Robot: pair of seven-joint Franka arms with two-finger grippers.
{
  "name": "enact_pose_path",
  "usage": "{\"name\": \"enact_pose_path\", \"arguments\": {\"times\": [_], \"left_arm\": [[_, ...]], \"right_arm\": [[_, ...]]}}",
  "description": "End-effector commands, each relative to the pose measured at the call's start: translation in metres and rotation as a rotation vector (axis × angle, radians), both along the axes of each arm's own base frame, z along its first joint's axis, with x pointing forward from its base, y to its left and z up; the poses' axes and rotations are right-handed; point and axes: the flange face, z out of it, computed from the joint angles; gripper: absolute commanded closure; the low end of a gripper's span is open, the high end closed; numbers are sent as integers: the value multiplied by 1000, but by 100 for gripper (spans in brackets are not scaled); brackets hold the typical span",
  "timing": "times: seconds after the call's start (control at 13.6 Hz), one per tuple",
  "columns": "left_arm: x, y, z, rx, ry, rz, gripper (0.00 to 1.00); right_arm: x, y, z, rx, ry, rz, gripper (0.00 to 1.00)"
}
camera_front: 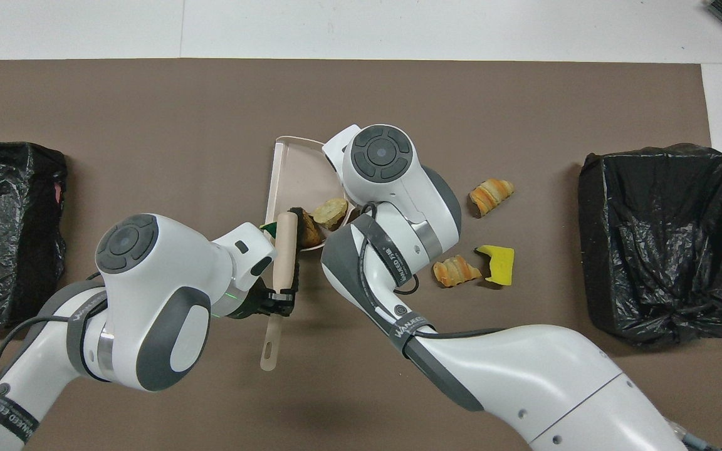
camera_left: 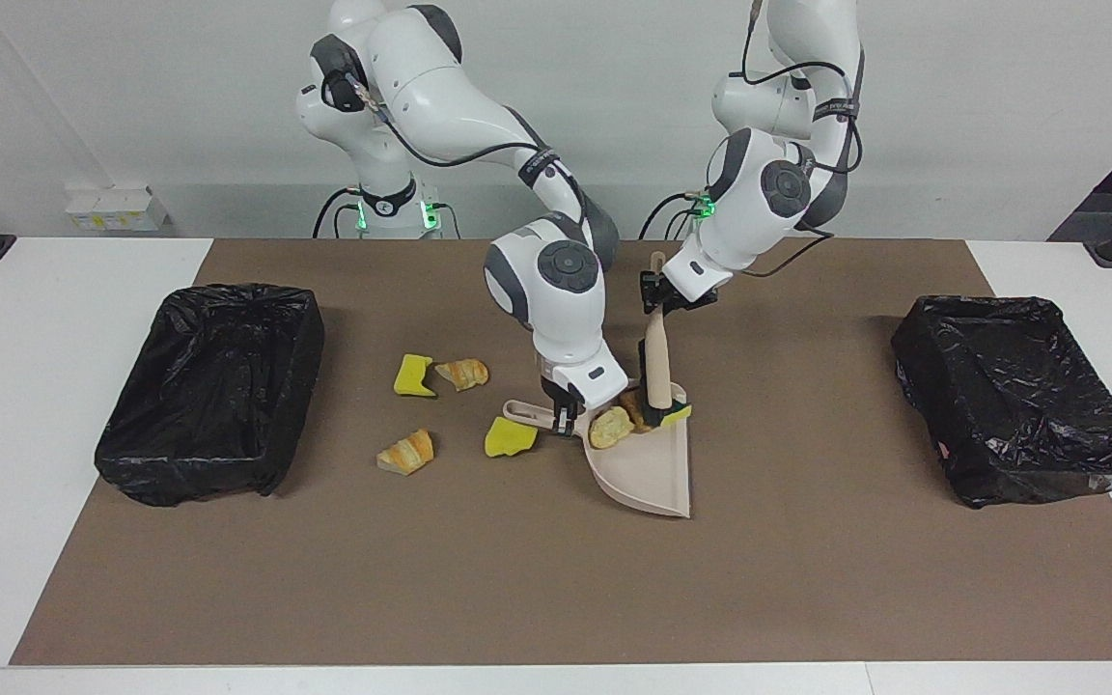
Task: Sweep and dump trash in bin
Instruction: 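Sweep bread and sponge into the dustpan with the brush in the left gripper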
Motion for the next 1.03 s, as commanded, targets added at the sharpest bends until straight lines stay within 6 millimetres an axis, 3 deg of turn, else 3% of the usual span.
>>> {"name": "enact_pose_path", "arguments": {"times": [0.0, 0.22, 0.44, 0.59, 0.81, 0.96], "left_arm": [[-23, 2, 3, 4, 74, -30, 100], [-33, 4, 17, 11, 130, -61, 100], [-59, 18, 64, 11, 173, -104, 100], [-71, 24, 84, 35, 177, -97, 100], [-82, 21, 92, 184, 155, 83, 100], [-91, 20, 86, 207, 144, 158, 100]], "right_arm": [[12, -12, -5, 16, -24, -44, 100], [12, -12, -6, 14, -21, -43, 100], [10, -9, -6, 13, -20, -41, 100], [6, -8, -2, 9, -11, -45, 100], [13, -29, 18, 4, -8, -71, 100], [11, -56, 54, -7, -7, -85, 100]]}}
